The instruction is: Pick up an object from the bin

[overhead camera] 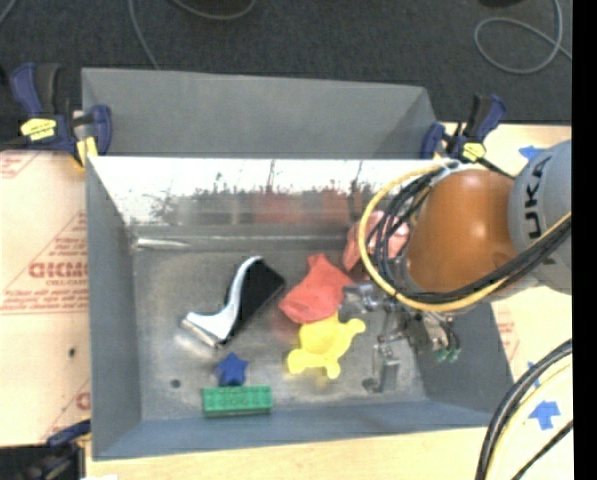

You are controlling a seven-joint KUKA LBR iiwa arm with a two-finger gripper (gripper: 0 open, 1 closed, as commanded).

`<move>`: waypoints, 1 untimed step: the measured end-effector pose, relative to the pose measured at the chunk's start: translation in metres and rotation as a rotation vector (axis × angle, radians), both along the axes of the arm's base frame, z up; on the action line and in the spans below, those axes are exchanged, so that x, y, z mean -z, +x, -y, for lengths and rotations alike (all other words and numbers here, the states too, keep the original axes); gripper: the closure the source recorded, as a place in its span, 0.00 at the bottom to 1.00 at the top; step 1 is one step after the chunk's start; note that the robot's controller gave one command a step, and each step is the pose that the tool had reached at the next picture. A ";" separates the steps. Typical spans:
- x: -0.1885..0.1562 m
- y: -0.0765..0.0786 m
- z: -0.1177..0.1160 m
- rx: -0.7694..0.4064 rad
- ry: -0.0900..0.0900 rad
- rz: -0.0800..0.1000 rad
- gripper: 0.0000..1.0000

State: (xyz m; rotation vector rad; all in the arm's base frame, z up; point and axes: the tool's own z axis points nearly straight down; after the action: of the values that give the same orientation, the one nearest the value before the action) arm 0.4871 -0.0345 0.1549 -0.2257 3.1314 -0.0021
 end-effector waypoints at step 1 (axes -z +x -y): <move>0.001 0.021 -0.005 0.127 0.002 0.002 0.00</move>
Offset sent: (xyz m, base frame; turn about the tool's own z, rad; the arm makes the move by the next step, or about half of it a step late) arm 0.0305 0.0053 -0.0849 -0.1080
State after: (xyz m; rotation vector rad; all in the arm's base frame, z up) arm 0.5084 -0.0292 0.1540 -0.0272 3.1376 0.0007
